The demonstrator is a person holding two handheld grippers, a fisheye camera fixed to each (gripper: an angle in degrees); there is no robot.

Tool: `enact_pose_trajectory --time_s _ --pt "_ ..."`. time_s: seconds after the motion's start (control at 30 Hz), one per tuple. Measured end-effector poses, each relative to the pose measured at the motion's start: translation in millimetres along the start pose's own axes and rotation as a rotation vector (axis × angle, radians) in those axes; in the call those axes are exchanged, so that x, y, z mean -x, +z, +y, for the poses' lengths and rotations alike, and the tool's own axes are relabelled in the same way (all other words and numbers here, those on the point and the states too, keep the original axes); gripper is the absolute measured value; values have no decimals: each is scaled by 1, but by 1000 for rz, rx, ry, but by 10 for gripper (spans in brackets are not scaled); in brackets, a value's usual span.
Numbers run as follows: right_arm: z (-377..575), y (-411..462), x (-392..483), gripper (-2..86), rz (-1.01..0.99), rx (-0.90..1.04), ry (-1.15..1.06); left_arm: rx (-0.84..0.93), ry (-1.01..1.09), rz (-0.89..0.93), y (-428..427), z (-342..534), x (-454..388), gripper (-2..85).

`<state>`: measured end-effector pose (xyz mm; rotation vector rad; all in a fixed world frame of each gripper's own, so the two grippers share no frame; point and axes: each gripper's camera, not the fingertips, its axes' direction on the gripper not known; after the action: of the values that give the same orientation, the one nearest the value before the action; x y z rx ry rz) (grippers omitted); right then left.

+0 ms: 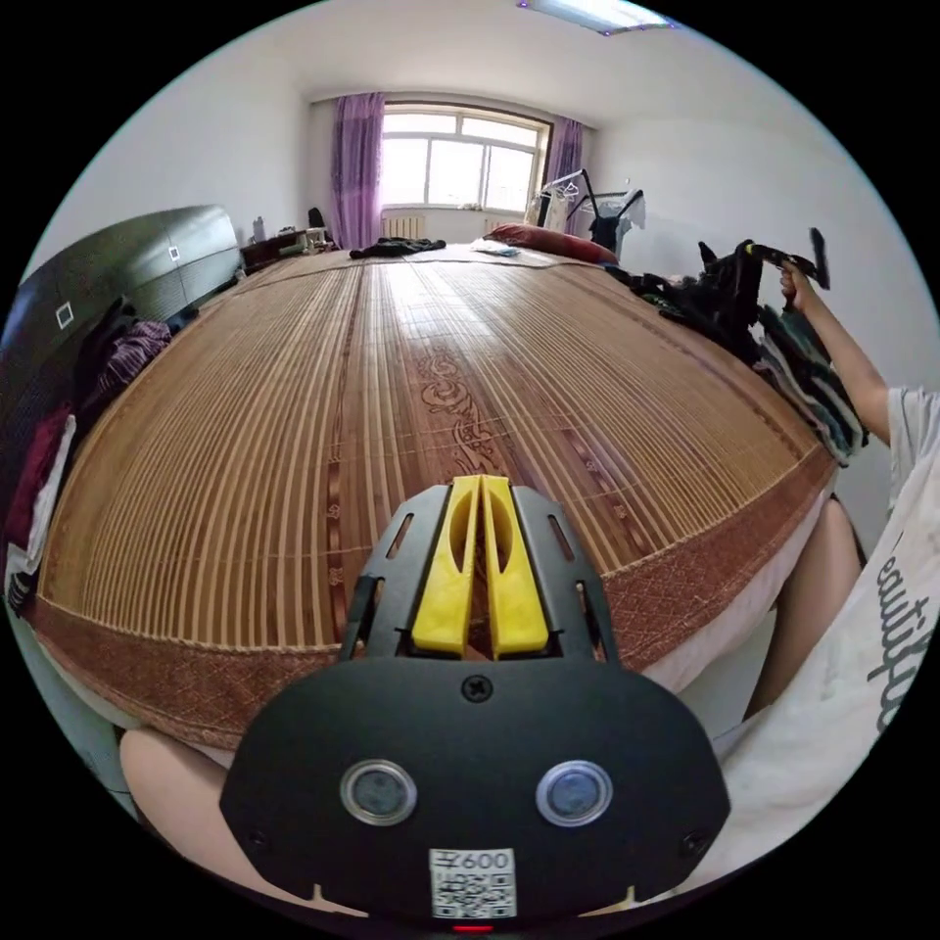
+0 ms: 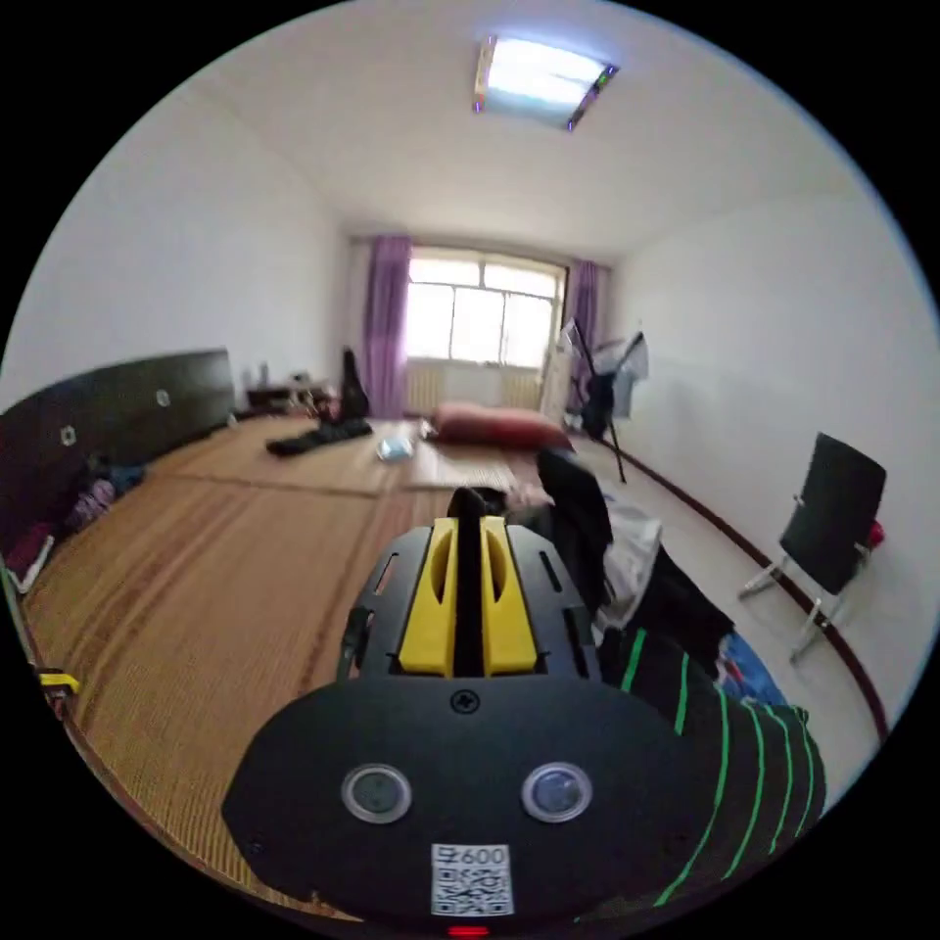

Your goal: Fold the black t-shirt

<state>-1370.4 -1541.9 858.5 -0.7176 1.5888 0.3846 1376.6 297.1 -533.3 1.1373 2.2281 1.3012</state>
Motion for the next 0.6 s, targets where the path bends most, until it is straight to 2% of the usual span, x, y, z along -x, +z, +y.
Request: enact_pose_trajectory --time_s 0.1,0.23,0.3,0.33,0.4,0.47,0.53,0.6 --pt "-56 -107 31 -6 -240 -198 -41 0 -85 113 31 53 115 13" --pt "-107 -239 116 -7 -439 -447 -131 -13 -194 269 88 144 267 23" --pt "-126 -266 146 -7 -553 -401 -106 -14 -211 338 112 183 319 41" --pt "-135 -275 169 -7 -591 -335 -96 -18 -194 378 116 202 337 113" --pt "-137 -282 204 -7 -636 -244 -125 -42 -125 408 93 221 340 171" --pt "-124 -288 238 -7 -685 -206 -174 -234 -2 459 27 249 326 186" --pt "-95 -296 274 -8 -783 -193 -199 -592 95 431 -62 314 316 170" --pt "-76 -299 294 -8 -864 -175 -202 -651 182 355 -81 341 315 111"
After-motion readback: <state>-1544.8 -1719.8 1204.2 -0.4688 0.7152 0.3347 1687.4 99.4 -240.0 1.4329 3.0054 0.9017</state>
